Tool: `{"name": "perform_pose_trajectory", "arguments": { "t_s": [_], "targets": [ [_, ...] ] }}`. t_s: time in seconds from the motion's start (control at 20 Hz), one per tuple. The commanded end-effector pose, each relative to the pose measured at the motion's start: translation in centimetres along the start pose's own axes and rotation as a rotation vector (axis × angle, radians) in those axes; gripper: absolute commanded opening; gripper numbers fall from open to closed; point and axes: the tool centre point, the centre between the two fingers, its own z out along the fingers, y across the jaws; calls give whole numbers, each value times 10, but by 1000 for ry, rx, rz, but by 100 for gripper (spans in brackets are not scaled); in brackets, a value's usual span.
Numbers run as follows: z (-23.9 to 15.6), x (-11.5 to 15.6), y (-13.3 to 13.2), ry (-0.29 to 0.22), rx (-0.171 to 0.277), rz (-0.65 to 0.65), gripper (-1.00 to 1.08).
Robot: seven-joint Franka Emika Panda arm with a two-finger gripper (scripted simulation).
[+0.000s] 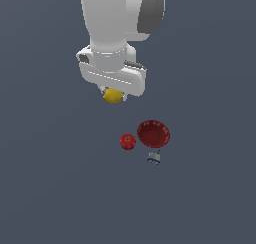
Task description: Pick up a designated object from a clutter of objects.
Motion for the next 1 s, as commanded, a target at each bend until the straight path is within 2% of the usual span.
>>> {"name": "perform_pose_trajectory", "arguments": {
  "t_s": [0.0,0.5,0.95],
  "targets": [
    [-25,-5,-9,0,0,0,-100],
    [-91,-16,-34,-1,2,-1,-100],
    [-106,-17,-41,-1,2,-1,-100]
  ]
}}
